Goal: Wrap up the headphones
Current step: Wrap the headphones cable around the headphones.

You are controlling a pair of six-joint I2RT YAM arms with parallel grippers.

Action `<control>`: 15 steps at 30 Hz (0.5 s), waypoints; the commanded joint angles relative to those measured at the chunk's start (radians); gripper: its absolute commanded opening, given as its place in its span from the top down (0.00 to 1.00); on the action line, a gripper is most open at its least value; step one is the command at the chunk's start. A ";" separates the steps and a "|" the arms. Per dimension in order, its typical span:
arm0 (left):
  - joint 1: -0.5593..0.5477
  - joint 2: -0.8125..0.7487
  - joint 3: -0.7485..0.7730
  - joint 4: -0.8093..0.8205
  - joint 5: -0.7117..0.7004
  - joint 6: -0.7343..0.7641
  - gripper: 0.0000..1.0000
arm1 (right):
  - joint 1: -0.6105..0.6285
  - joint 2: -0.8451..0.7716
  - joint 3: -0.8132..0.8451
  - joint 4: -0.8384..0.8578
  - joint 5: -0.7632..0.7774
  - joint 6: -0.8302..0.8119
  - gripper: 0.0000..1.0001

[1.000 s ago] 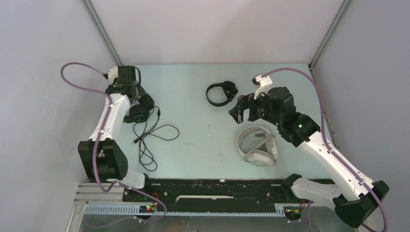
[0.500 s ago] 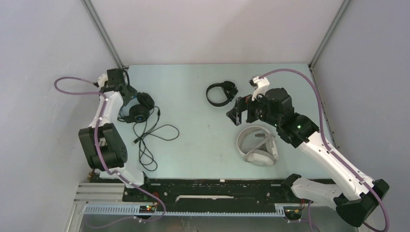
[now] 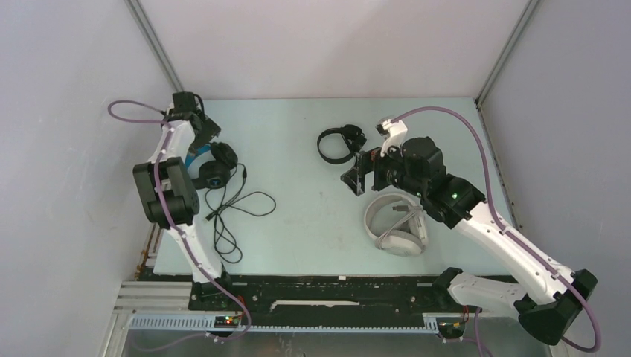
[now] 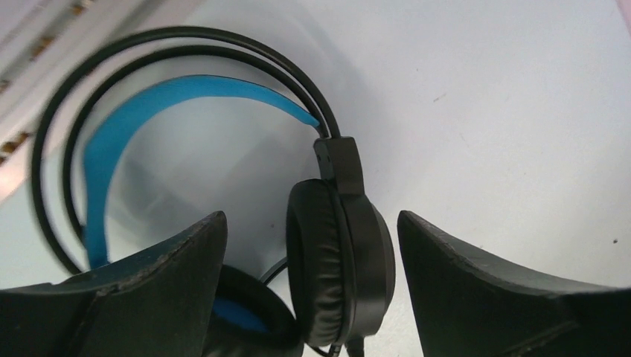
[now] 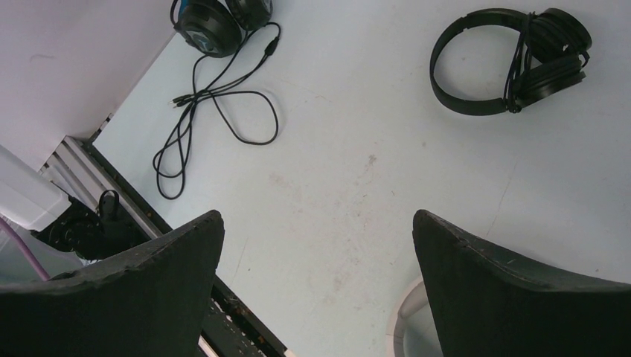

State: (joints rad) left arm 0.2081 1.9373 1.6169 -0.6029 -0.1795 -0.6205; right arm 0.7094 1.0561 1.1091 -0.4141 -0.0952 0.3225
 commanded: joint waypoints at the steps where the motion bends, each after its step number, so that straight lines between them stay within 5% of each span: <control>1: -0.022 0.029 0.023 0.033 0.086 -0.016 0.19 | 0.005 0.032 0.004 0.061 0.027 0.024 0.00; 4: -0.049 0.027 -0.028 0.074 0.121 -0.029 0.31 | 0.008 0.051 0.003 0.076 0.018 0.034 0.00; 7: -0.079 0.030 -0.052 0.080 0.171 -0.042 0.54 | 0.010 0.065 0.003 0.091 0.004 0.038 0.00; 15: -0.198 -0.144 -0.251 0.118 0.185 -0.160 0.71 | 0.022 0.083 0.004 0.089 0.008 0.037 0.00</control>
State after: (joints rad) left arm 0.0826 1.9221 1.4719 -0.4603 -0.0517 -0.6865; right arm 0.7216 1.1305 1.1080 -0.3679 -0.0906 0.3519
